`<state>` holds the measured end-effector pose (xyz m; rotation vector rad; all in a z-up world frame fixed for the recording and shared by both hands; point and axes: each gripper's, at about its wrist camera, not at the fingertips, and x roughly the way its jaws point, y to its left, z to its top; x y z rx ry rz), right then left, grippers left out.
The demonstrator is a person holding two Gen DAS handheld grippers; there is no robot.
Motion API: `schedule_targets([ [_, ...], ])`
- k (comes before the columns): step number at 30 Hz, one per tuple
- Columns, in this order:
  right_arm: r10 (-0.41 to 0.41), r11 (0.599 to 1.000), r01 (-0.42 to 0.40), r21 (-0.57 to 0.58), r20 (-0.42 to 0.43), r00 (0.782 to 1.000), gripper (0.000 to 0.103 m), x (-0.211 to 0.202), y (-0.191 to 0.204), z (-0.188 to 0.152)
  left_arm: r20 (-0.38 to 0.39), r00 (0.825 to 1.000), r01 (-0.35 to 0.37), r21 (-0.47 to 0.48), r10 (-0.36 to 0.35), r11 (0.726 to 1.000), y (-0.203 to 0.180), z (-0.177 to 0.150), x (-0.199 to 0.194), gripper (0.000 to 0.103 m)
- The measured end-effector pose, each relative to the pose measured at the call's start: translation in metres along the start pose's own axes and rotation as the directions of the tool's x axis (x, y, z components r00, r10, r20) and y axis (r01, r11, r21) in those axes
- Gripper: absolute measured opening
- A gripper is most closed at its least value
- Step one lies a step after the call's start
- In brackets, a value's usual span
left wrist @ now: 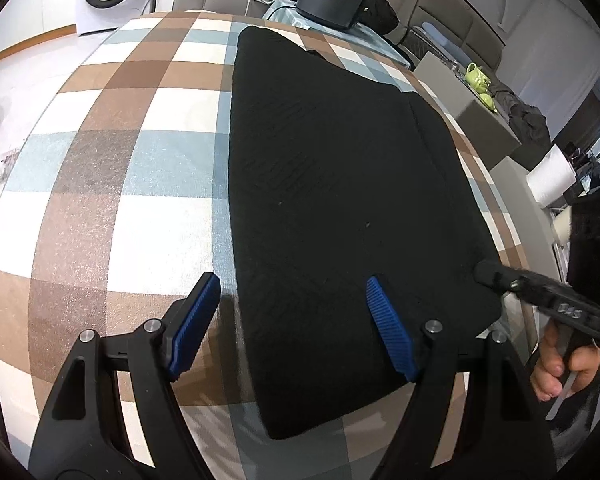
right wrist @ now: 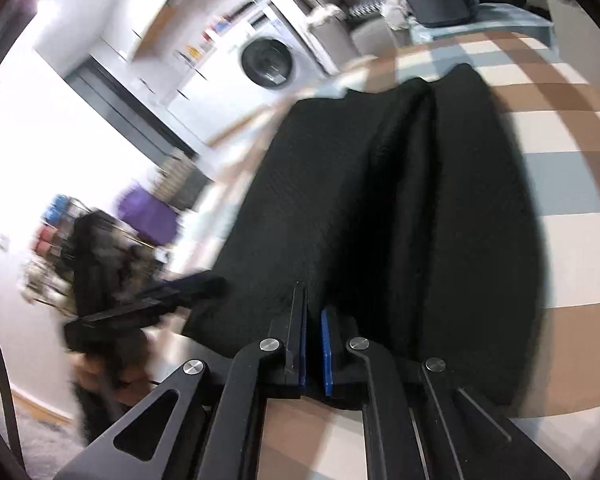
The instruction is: Fold small clothes
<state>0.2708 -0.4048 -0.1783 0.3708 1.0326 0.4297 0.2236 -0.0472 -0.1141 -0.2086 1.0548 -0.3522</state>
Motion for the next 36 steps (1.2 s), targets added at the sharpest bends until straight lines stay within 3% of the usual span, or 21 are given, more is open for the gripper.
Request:
schedule_targets([
  [1,-0.041,0.999,0.041,0.004,-0.034,0.999,0.008,0.004,-0.004,0.001,0.002,1.0,-0.005,0.0,0.005,1.0,0.001,0.0,0.0,0.073],
  [2,-0.032,0.999,0.032,0.016,-0.033,0.999,0.009,0.003,-0.007,0.001,0.006,1.0,-0.013,-0.003,0.013,1.0,0.002,0.001,-0.001,0.073],
  [4,0.014,0.999,-0.015,0.048,0.012,1.0,0.018,-0.007,-0.016,0.001,0.007,1.0,-0.007,-0.016,0.007,1.0,0.005,0.002,-0.002,0.073],
  [5,-0.002,0.998,0.0,0.064,0.037,0.999,0.022,-0.011,-0.02,0.006,0.008,1.0,-0.005,-0.024,0.005,1.0,0.007,0.002,-0.002,0.073],
  [8,-0.054,0.994,0.046,0.103,0.07,0.996,0.023,-0.011,-0.036,0.019,0.006,1.0,-0.011,-0.03,0.011,0.999,0.009,0.005,0.0,0.073],
  [13,-0.075,0.989,0.072,0.131,0.018,0.997,0.023,0.026,-0.048,0.044,0.016,1.0,-0.018,-0.024,0.018,1.0,0.009,0.009,0.002,0.074],
  [15,-0.068,0.991,0.064,0.117,0.029,0.997,0.02,0.034,-0.046,0.052,0.02,1.0,-0.019,-0.028,0.019,0.999,0.009,0.011,0.002,0.073],
  [16,-0.084,0.99,0.08,0.113,0.036,0.996,0.007,0.037,-0.044,0.058,0.024,1.0,-0.013,-0.029,0.014,0.999,0.009,0.012,0.001,0.074],
  [17,-0.086,0.991,0.081,0.109,0.04,0.996,0.004,0.037,-0.044,0.059,0.026,1.0,-0.01,-0.029,0.011,1.0,0.01,0.013,0.002,0.074],
  [23,-0.078,0.997,0.081,-0.006,0.174,0.982,0.004,-0.001,-0.016,0.076,0.029,1.0,-0.006,-0.053,0.008,0.999,0.017,0.023,0.006,0.073],
  [26,-0.14,0.99,0.142,0.006,0.212,0.967,0.004,-0.021,-0.024,0.072,0.036,0.999,-0.004,-0.047,0.006,0.999,0.017,0.027,0.008,0.074],
  [29,-0.248,0.968,0.238,0.082,0.162,0.955,0.004,-0.015,-0.054,0.068,0.032,0.999,0.003,-0.051,-0.001,0.999,0.017,0.03,0.012,0.073],
  [32,-0.277,0.955,0.262,0.139,0.094,0.956,0.006,0.0,-0.081,0.066,0.026,1.0,0.002,-0.044,0.0,0.999,0.012,0.03,0.015,0.073],
  [36,-0.246,0.96,0.225,0.165,0.12,0.962,0.013,-0.015,-0.085,0.059,0.021,1.0,0.002,-0.027,-0.002,1.0,0.005,0.028,0.016,0.073],
])
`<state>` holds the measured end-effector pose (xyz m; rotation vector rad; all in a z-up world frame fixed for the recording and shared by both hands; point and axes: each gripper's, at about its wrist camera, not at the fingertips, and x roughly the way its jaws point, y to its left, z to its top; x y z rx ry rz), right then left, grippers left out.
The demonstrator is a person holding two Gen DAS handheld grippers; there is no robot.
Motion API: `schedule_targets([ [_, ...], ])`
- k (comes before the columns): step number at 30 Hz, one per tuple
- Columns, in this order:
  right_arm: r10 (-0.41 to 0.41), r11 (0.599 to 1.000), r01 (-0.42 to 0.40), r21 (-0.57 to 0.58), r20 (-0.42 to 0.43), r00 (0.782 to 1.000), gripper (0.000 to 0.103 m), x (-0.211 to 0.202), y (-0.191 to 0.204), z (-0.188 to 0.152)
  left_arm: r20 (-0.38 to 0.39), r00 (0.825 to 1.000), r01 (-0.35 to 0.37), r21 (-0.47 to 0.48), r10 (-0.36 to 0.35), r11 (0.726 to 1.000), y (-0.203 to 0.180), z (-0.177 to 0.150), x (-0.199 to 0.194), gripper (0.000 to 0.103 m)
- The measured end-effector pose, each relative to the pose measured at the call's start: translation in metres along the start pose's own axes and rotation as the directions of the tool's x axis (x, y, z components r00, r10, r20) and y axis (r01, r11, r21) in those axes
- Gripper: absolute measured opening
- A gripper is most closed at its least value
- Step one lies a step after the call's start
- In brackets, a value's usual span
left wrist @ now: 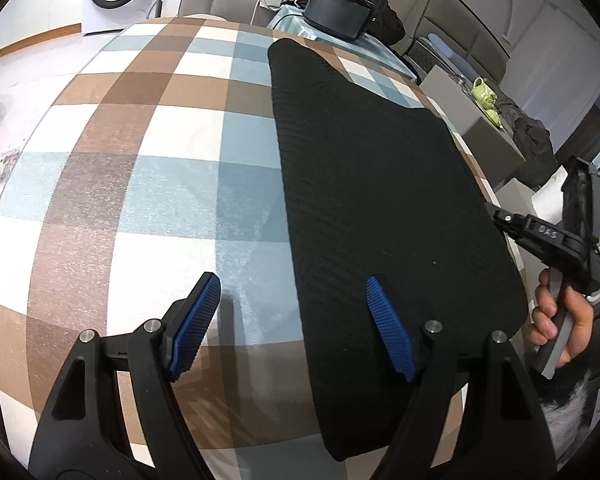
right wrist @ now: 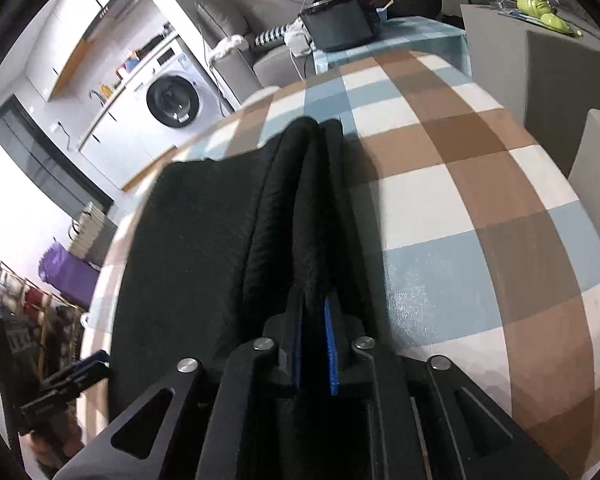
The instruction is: Fold small clothes
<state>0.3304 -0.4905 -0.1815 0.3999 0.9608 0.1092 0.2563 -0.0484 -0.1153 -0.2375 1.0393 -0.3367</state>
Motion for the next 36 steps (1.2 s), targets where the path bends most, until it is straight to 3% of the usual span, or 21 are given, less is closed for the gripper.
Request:
schedule_targets([
  [6,0.076,0.997,-0.076,-0.014,0.033,0.997,0.017,-0.039,0.001,-0.013,-0.01,1.0,-0.002,0.02,0.002,1.0,-0.006,-0.002,0.003,0.073],
  [11,0.197,0.98,-0.196,-0.04,0.011,0.98,0.037,-0.051,0.016,-0.028,-0.012,1.0,0.007,0.024,-0.006,1.0,-0.01,-0.003,0.005,0.073],
  [15,0.176,0.983,-0.179,-0.052,-0.049,0.983,0.035,-0.026,0.024,-0.036,-0.016,1.0,0.004,0.028,-0.004,1.0,-0.013,-0.006,0.005,0.073],
  [17,0.147,0.987,-0.152,-0.057,-0.079,0.986,0.011,-0.011,0.027,-0.037,-0.01,1.0,-0.004,0.036,0.004,0.999,-0.015,-0.008,0.002,0.073],
  [19,0.181,0.981,-0.184,-0.066,-0.061,0.982,0.009,-0.012,0.029,-0.037,-0.001,1.0,-0.015,0.044,0.015,0.999,-0.015,-0.01,-0.002,0.074],
  [20,0.215,0.972,-0.216,-0.095,-0.023,0.976,0.009,-0.022,0.032,-0.038,0.001,1.0,-0.019,0.044,0.019,0.999,-0.015,-0.011,-0.003,0.073],
  [22,0.201,0.972,-0.199,-0.122,0.003,0.98,0.009,-0.029,0.035,-0.039,0.002,1.0,-0.018,0.041,0.018,0.999,-0.015,-0.012,-0.003,0.073],
  [26,0.087,0.992,-0.094,-0.08,-0.079,0.993,0.011,-0.004,0.022,-0.042,0.011,1.0,-0.023,0.043,0.022,0.999,-0.017,-0.016,-0.008,0.073],
  [31,0.203,0.975,-0.21,-0.07,-0.094,0.975,0.028,-0.017,0.021,-0.051,0.031,0.999,-0.02,0.076,0.018,0.997,-0.028,-0.026,-0.019,0.073],
  [36,0.197,0.969,-0.21,-0.128,-0.109,0.974,0.025,-0.022,0.019,-0.068,0.038,0.999,-0.006,0.125,0.001,0.992,-0.039,-0.038,-0.025,0.074],
])
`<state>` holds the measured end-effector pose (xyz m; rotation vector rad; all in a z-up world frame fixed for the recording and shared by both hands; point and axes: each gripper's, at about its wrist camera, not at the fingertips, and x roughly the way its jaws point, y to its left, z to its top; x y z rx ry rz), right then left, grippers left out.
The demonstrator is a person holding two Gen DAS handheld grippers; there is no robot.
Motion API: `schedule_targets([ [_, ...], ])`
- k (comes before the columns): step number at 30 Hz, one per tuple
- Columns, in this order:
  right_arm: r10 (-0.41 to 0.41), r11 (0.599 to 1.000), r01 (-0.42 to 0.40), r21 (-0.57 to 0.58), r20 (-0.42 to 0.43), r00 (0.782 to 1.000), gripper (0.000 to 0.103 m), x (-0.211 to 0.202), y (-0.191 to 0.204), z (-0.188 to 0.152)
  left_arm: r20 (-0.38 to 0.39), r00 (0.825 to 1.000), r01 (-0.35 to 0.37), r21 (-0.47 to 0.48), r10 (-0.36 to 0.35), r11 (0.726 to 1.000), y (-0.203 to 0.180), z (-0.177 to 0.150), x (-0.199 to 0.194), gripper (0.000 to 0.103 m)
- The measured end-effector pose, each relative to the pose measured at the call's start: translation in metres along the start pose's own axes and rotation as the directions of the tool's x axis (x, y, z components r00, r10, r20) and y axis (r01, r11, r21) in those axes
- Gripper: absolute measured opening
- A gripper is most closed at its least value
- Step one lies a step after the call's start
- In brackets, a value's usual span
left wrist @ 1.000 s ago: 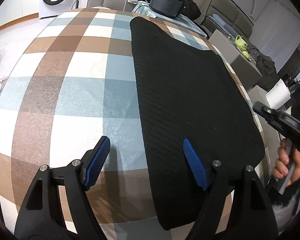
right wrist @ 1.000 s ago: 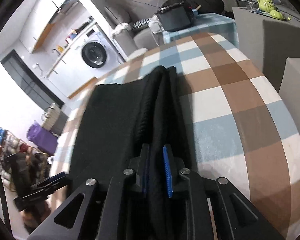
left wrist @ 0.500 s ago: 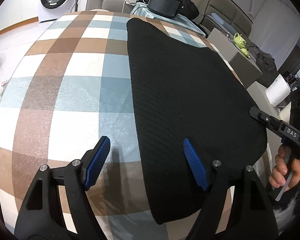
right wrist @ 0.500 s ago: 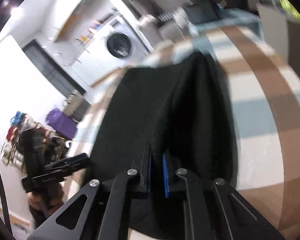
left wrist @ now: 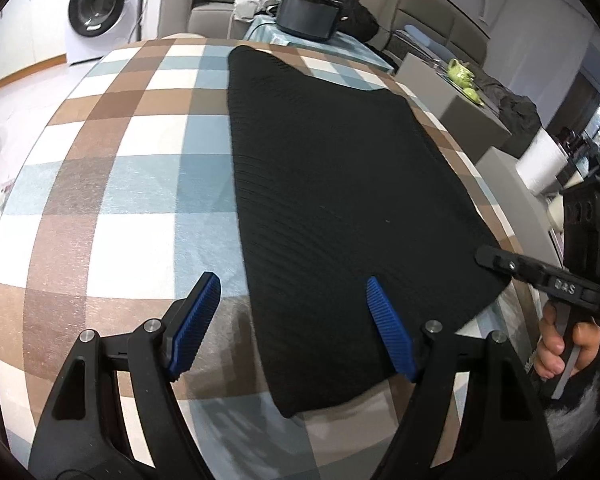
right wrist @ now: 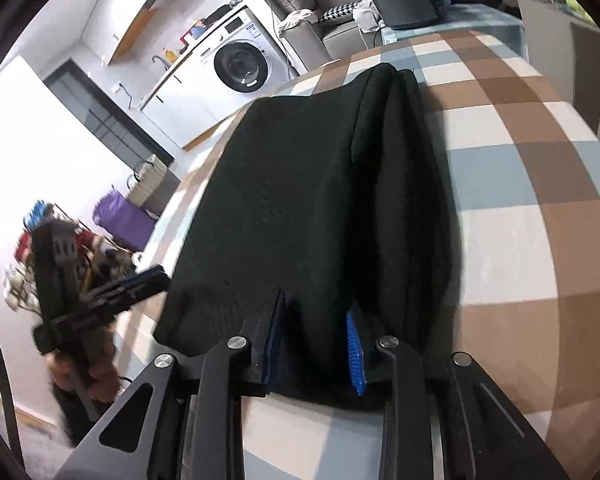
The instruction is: Fold small clothes
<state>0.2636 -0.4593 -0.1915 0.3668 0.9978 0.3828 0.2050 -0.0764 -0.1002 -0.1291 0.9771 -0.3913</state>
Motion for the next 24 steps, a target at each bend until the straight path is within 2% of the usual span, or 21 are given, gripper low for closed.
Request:
schedule_targets([
  [1,-0.004,1.0,0.004,-0.006,0.005,1.0,0.012,0.001,0.001,0.0,0.001,1.0,0.005,0.01,-0.005,1.0,-0.003,-0.002,0.0,0.074],
  [3,0.01,0.999,-0.009,-0.038,0.037,0.999,0.009,-0.005,0.01,0.0,0.001,1.0,0.01,0.023,-0.01,1.0,-0.007,-0.005,0.001,0.074],
  [5,0.037,0.997,-0.029,-0.073,0.112,0.993,0.008,-0.022,0.018,0.002,0.004,1.0,0.011,0.039,-0.011,0.999,-0.011,-0.01,-0.001,0.073],
  [7,0.009,0.998,-0.001,-0.068,0.118,0.993,0.008,-0.024,0.018,0.0,0.007,1.0,0.016,0.049,-0.016,0.999,-0.014,-0.015,-0.003,0.074],
  [8,-0.057,0.996,0.063,-0.06,0.103,0.993,0.008,-0.019,0.015,-0.001,0.008,1.0,0.018,0.052,-0.018,0.999,-0.015,-0.016,-0.003,0.074],
  [10,-0.114,0.992,0.117,-0.038,0.062,0.992,0.01,-0.013,0.011,-0.005,0.009,1.0,0.009,0.062,-0.01,0.998,-0.016,-0.02,-0.005,0.074],
  [13,-0.072,0.997,0.072,-0.001,0.097,0.993,0.015,-0.023,0.005,-0.009,0.029,0.999,-0.019,0.069,0.017,0.997,-0.014,-0.023,-0.009,0.074],
  [16,-0.104,0.994,0.106,0.001,0.15,0.983,0.016,-0.039,0.002,-0.013,0.049,0.999,-0.021,0.035,0.019,0.999,-0.006,-0.023,-0.017,0.074],
  [20,-0.113,0.993,0.108,0.043,0.133,0.985,0.016,-0.045,-0.013,-0.019,0.065,0.998,-0.013,0.003,0.013,1.0,0.002,-0.025,-0.023,0.074],
  [24,-0.065,0.996,0.057,0.069,0.116,0.991,0.019,-0.043,-0.021,-0.029,0.066,0.998,-0.012,-0.018,0.013,1.0,0.006,-0.028,-0.022,0.074],
])
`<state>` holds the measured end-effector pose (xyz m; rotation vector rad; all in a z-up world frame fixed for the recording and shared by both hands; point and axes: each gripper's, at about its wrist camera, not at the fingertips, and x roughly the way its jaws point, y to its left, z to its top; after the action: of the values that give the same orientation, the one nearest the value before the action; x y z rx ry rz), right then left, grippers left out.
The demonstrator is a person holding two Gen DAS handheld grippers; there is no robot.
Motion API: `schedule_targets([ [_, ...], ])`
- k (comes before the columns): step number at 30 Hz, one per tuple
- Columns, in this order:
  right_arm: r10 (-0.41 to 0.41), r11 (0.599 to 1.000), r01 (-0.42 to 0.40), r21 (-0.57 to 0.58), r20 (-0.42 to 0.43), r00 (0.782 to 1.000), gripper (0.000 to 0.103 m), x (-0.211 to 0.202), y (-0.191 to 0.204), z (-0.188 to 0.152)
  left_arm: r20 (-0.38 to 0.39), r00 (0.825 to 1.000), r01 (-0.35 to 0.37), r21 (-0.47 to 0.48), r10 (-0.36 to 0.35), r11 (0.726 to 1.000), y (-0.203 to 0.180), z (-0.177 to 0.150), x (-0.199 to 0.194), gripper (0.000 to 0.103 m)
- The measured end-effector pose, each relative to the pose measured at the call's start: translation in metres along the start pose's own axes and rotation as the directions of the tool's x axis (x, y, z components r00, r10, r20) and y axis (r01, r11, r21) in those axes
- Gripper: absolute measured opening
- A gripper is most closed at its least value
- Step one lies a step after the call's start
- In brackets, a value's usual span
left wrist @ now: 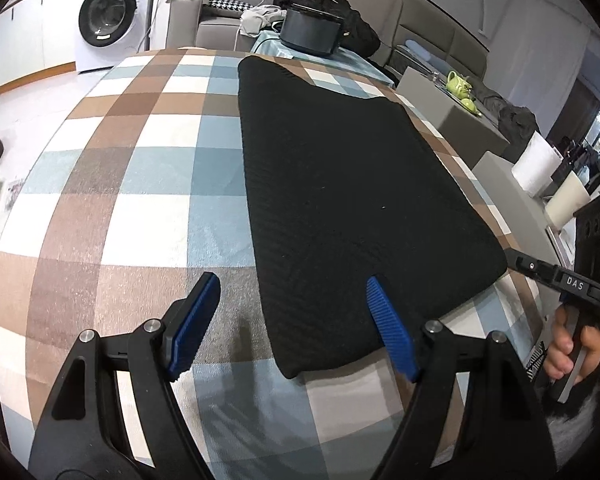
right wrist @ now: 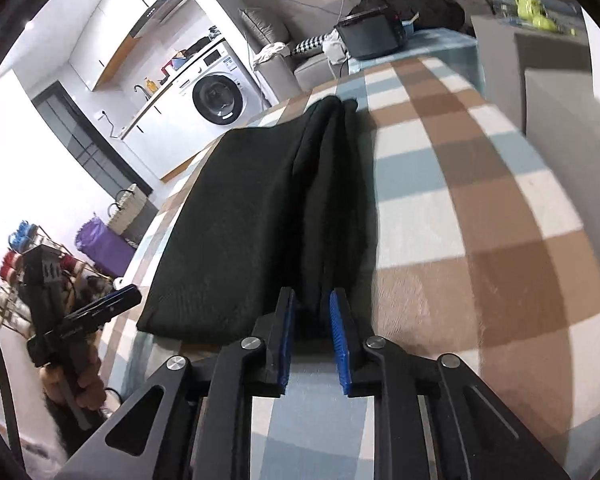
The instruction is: Fold small clothes
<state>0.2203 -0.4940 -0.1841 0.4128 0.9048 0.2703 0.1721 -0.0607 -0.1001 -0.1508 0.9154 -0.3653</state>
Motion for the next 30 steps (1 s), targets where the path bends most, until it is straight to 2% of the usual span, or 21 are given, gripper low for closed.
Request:
schedule_targets([
  [2,0.03,0.999,-0.03,0.028,0.001,1.0,0.025,0.001,-0.004,-0.004,-0.003,1.0,0.007,-0.005,-0.007,1.0,0.001,-0.001,0.001,0.074],
  [5,0.044,0.996,-0.045,0.074,0.008,0.999,0.028,0.005,-0.008,-0.007,-0.006,1.0,0.005,0.004,-0.005,1.0,0.0,-0.002,0.003,0.074],
  [8,0.069,0.991,-0.074,0.111,0.045,0.997,0.028,0.009,-0.012,-0.005,-0.011,1.0,0.019,0.014,-0.019,1.0,-0.003,-0.003,0.007,0.074],
  [10,0.066,0.987,-0.07,0.147,0.031,0.997,0.028,0.02,-0.016,0.0,-0.021,1.0,0.009,0.022,-0.009,1.0,-0.006,-0.004,0.013,0.074],
  [12,0.057,0.988,-0.061,0.14,0.033,0.998,0.024,0.026,-0.015,0.003,-0.032,0.999,0.001,0.03,0.0,1.0,-0.008,-0.005,0.018,0.074],
  [13,0.044,0.991,-0.049,0.127,0.038,0.998,0.011,0.028,-0.012,0.004,-0.035,0.999,-0.001,0.036,0.002,0.999,-0.01,-0.006,0.019,0.074],
  [14,0.032,0.994,-0.037,0.099,0.047,0.998,0.006,0.027,-0.006,0.005,-0.033,0.999,-0.003,0.036,0.004,0.999,-0.01,-0.007,0.019,0.074],
  [16,0.024,1.0,-0.026,0.017,0.116,0.993,0.005,0.013,0.008,0.006,-0.027,1.0,-0.004,0.03,0.004,1.0,-0.009,-0.006,0.019,0.074],
  [17,-0.008,1.0,0.009,-0.004,0.154,0.988,0.005,0.005,0.014,0.005,-0.027,1.0,-0.004,0.028,0.005,1.0,-0.008,-0.006,0.019,0.074],
  [18,-0.036,0.999,0.037,-0.006,0.154,0.987,0.005,0.004,0.016,0.004,-0.026,1.0,-0.007,0.027,0.008,1.0,-0.008,-0.005,0.019,0.074],
  [20,-0.118,0.992,0.12,-0.028,0.079,0.99,0.005,0.014,0.016,0.002,-0.022,1.0,-0.015,0.028,0.015,0.999,-0.006,-0.005,0.018,0.074],
  [22,-0.174,0.983,0.176,-0.049,0.047,0.984,0.011,0.019,0.018,-0.001,-0.019,1.0,-0.021,0.032,0.022,0.999,-0.005,-0.004,0.018,0.074],
  [24,-0.17,0.984,0.173,-0.035,0.071,0.983,0.014,0.013,0.017,-0.001,-0.018,1.0,-0.024,0.03,0.024,0.999,-0.004,-0.002,0.019,0.074],
  [27,-0.104,0.995,0.104,0.007,0.122,0.987,0.025,0.001,0.015,0.012,-0.019,1.0,-0.019,0.027,0.02,0.999,-0.003,0.001,0.021,0.074],
  [30,-0.023,0.999,0.021,0.029,0.089,0.996,0.031,0.01,0.014,0.03,-0.028,0.999,-0.016,0.029,0.017,0.999,-0.003,0.004,0.027,0.074],
])
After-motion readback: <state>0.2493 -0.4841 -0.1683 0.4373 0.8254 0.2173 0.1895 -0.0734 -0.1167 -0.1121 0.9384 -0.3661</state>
